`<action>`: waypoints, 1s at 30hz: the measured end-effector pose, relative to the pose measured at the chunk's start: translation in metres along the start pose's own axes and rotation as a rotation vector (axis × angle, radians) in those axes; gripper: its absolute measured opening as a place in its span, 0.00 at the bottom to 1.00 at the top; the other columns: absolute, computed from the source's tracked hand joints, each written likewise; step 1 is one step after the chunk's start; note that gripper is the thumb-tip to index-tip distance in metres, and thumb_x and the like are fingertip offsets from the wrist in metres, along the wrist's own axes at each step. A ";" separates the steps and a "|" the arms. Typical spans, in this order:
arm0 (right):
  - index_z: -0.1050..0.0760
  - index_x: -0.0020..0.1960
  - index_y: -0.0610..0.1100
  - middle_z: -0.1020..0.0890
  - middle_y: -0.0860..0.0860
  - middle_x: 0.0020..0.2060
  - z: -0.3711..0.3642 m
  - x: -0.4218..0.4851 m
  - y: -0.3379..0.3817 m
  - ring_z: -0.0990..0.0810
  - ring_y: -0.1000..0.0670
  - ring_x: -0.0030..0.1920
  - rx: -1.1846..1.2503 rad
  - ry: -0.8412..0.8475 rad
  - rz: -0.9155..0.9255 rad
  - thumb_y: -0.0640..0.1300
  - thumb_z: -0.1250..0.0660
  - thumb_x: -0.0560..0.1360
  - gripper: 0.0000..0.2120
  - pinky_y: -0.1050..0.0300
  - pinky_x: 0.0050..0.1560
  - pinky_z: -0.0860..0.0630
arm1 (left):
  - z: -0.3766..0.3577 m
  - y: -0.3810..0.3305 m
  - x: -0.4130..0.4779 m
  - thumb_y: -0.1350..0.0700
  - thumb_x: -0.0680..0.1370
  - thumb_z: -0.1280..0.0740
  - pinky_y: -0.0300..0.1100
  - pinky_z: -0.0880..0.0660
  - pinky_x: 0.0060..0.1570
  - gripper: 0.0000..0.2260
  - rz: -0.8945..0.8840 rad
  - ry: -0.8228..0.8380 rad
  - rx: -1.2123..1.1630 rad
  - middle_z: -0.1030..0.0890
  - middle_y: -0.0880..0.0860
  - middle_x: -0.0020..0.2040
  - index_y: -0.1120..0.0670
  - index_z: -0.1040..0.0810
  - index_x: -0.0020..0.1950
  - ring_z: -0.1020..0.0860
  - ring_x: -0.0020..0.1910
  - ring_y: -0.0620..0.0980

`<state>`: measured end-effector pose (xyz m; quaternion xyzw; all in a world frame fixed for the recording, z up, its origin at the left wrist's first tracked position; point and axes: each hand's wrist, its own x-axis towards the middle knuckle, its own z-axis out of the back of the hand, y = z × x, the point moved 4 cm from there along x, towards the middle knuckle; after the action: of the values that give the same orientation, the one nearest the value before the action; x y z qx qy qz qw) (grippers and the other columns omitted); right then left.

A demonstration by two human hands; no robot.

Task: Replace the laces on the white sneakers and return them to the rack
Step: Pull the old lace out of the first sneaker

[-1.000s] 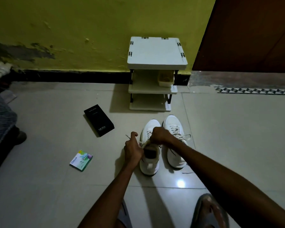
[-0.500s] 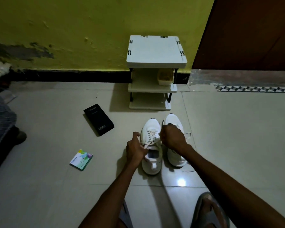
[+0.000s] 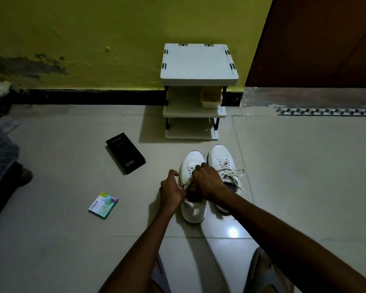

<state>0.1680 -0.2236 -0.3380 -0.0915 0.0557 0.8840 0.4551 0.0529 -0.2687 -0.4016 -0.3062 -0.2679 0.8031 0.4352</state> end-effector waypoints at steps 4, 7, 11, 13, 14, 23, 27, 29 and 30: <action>0.19 0.44 0.36 0.17 0.41 0.43 0.062 0.012 -0.040 0.18 0.43 0.45 0.409 -0.203 -0.190 0.40 0.34 0.74 0.08 0.54 0.43 0.23 | 0.003 -0.003 -0.002 0.59 0.70 0.26 0.43 0.24 0.43 0.20 -0.009 -0.005 -0.002 0.18 0.56 0.45 0.50 0.29 0.58 0.19 0.46 0.56; 0.22 0.37 0.39 0.17 0.45 0.38 0.084 0.013 -0.066 0.19 0.48 0.40 0.591 -0.253 -0.291 0.39 0.33 0.75 0.09 0.58 0.40 0.27 | 0.004 -0.004 -0.005 0.52 0.65 0.21 0.41 0.26 0.40 0.24 -0.013 0.010 -0.033 0.17 0.55 0.43 0.51 0.28 0.57 0.19 0.44 0.54; 0.18 0.41 0.41 0.16 0.46 0.40 0.078 0.005 -0.062 0.19 0.50 0.42 0.658 -0.219 -0.249 0.39 0.31 0.74 0.05 0.59 0.44 0.25 | 0.002 -0.006 -0.008 0.50 0.64 0.21 0.41 0.26 0.41 0.25 -0.025 0.016 -0.021 0.16 0.54 0.45 0.50 0.28 0.56 0.18 0.46 0.54; 0.16 0.44 0.40 0.14 0.45 0.41 0.059 0.002 -0.051 0.17 0.48 0.43 0.600 -0.142 -0.205 0.38 0.31 0.73 0.05 0.55 0.46 0.20 | 0.004 -0.006 -0.008 0.50 0.65 0.21 0.42 0.25 0.42 0.24 -0.015 0.014 -0.018 0.16 0.54 0.46 0.50 0.28 0.56 0.19 0.47 0.55; 0.15 0.44 0.41 0.14 0.44 0.41 0.048 0.002 -0.044 0.16 0.46 0.43 0.553 -0.093 -0.172 0.38 0.31 0.72 0.06 0.54 0.45 0.20 | 0.005 -0.006 -0.009 0.50 0.65 0.21 0.43 0.25 0.42 0.24 -0.008 0.015 -0.020 0.16 0.54 0.47 0.50 0.28 0.56 0.19 0.47 0.55; 0.21 0.50 0.42 0.19 0.44 0.47 -0.009 -0.003 -0.006 0.17 0.42 0.48 0.251 0.150 -0.272 0.49 0.20 0.63 0.20 0.54 0.42 0.24 | 0.005 -0.006 -0.007 0.49 0.66 0.21 0.42 0.26 0.44 0.25 0.011 0.036 -0.007 0.18 0.55 0.52 0.51 0.26 0.57 0.19 0.51 0.56; 0.18 0.48 0.45 0.17 0.45 0.43 -0.022 -0.003 0.000 0.16 0.44 0.45 0.248 0.082 -0.277 0.49 0.22 0.64 0.15 0.55 0.41 0.23 | 0.004 -0.003 -0.005 0.50 0.65 0.21 0.42 0.25 0.45 0.24 0.015 0.039 -0.008 0.17 0.55 0.51 0.51 0.26 0.56 0.19 0.50 0.56; 0.17 0.45 0.45 0.17 0.45 0.41 -0.023 -0.002 0.001 0.16 0.44 0.42 0.277 0.060 -0.266 0.48 0.23 0.63 0.12 0.57 0.38 0.25 | 0.004 -0.002 -0.004 0.51 0.65 0.22 0.41 0.26 0.43 0.23 0.016 0.037 -0.016 0.17 0.55 0.50 0.51 0.26 0.56 0.19 0.48 0.55; 0.18 0.43 0.43 0.18 0.45 0.39 -0.022 -0.001 0.000 0.17 0.44 0.41 0.296 0.050 -0.264 0.48 0.24 0.63 0.12 0.58 0.36 0.27 | 0.004 -0.002 -0.004 0.52 0.65 0.22 0.41 0.26 0.42 0.22 0.020 0.036 -0.016 0.17 0.54 0.49 0.51 0.26 0.56 0.19 0.48 0.56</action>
<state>0.1714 -0.2284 -0.3589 -0.0518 0.1838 0.7962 0.5740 0.0530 -0.2716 -0.3967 -0.3268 -0.2634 0.7997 0.4294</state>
